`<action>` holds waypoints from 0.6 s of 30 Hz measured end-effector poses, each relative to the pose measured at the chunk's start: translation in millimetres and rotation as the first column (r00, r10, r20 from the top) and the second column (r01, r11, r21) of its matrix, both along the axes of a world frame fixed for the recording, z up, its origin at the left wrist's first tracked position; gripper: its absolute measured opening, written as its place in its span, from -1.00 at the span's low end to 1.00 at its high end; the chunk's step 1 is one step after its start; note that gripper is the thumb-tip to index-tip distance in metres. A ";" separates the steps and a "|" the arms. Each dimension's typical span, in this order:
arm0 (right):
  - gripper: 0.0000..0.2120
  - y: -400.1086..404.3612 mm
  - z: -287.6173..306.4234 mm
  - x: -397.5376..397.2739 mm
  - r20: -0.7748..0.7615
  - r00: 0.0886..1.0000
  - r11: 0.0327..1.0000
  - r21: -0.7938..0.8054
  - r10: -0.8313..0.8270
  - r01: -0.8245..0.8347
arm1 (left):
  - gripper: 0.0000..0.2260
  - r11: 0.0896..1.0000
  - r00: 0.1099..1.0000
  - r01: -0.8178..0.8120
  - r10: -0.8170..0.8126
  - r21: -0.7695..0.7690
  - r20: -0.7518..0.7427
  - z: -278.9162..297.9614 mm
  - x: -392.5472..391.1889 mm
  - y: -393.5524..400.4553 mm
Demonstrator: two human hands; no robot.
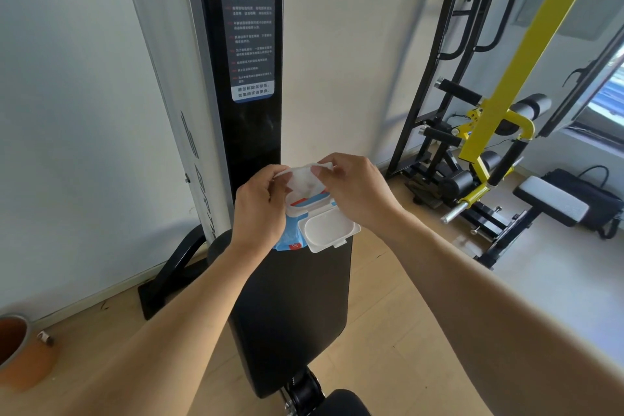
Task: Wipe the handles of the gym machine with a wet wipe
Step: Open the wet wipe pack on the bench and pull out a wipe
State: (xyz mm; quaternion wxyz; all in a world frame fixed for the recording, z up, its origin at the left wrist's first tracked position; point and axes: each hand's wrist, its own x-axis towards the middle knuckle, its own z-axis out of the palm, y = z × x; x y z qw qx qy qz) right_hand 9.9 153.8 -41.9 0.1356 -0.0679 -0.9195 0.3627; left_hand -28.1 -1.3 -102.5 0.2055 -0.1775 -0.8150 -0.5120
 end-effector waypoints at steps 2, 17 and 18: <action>-0.77 0.2 1.0 -0.5 0.031 0.999 0.998 0.063 0.029 -0.031 | -0.76 1.000 1.000 -0.009 0.009 -0.003 -0.006 -0.2 -1.1 -0.7; -0.49 -5.2 7.7 11.3 0.127 0.983 0.979 0.136 0.136 -0.153 | -0.95 0.993 0.999 0.024 -0.029 0.112 0.039 5.7 4.5 -1.1; -0.55 -5.4 8.5 9.9 0.122 0.983 0.981 0.125 0.135 -0.150 | -0.92 0.995 0.999 0.030 -0.034 0.100 0.030 5.4 4.3 -1.6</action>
